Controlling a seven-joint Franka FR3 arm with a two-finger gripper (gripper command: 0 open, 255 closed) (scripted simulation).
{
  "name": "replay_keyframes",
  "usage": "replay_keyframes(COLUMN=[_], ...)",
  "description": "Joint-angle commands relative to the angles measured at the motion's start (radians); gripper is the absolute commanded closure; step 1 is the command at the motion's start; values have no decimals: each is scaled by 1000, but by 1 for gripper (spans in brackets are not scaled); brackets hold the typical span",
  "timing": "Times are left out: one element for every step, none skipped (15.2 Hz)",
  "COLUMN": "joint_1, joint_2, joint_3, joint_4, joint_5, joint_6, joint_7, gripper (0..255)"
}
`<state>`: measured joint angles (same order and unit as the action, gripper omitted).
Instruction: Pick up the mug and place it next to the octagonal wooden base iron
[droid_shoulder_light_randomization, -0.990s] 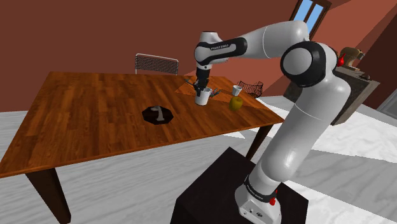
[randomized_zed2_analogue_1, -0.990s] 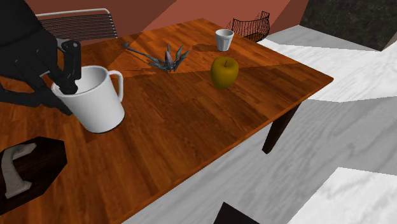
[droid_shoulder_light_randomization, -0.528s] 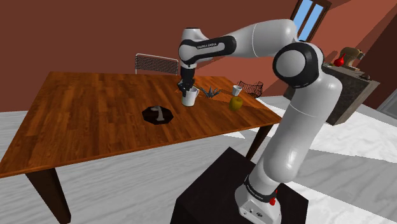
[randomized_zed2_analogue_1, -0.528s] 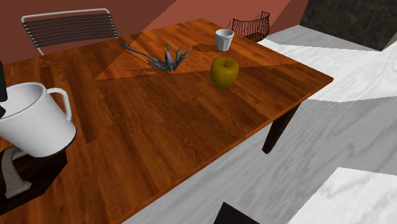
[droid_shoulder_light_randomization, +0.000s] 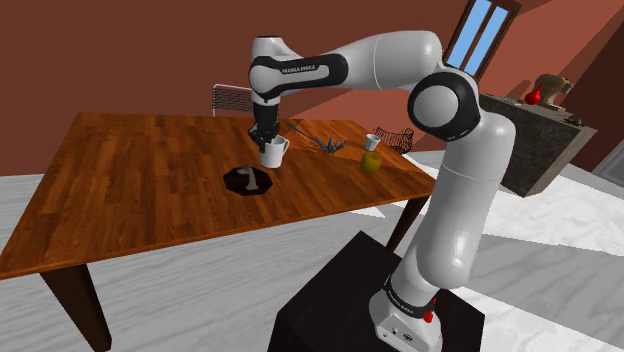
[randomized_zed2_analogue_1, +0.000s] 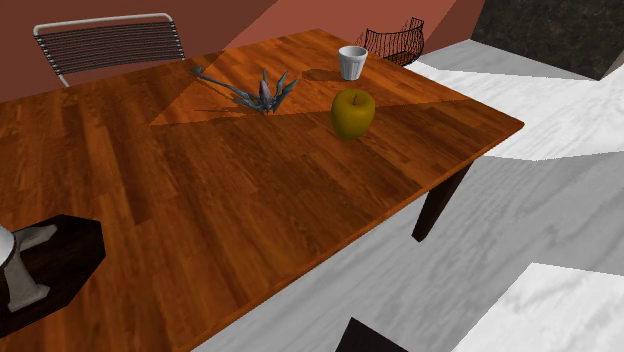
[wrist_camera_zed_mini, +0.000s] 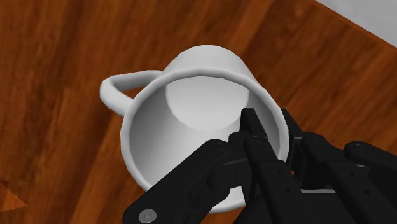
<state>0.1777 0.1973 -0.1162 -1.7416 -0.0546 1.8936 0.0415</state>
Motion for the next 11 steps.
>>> replay_keyframes(joint_1=[21, 32, 42, 52, 62, 73, 83, 89, 89, 90, 90], joint_2=[47, 70, 94, 118, 144, 171, 200, 219, 220, 221, 223], joint_3=[16, 23, 30, 36, 43, 49, 54, 57, 57, 57, 57], joint_4=[65, 98, 132, 168, 206, 247, 290, 319, 307, 296, 285], joint_5=[4, 6, 7, 8, 9, 10, 10, 11, 11, 11, 10], joint_6=[-20, -31, -43, -56, -69, -84, -99, -110, -97, -84, -71], joint_7=[37, 54, 70, 87, 102, 118, 133, 143, 143, 144, 145], gripper=[255, 255, 255, 255, 255, 255, 255, 255, 255, 255, 255])
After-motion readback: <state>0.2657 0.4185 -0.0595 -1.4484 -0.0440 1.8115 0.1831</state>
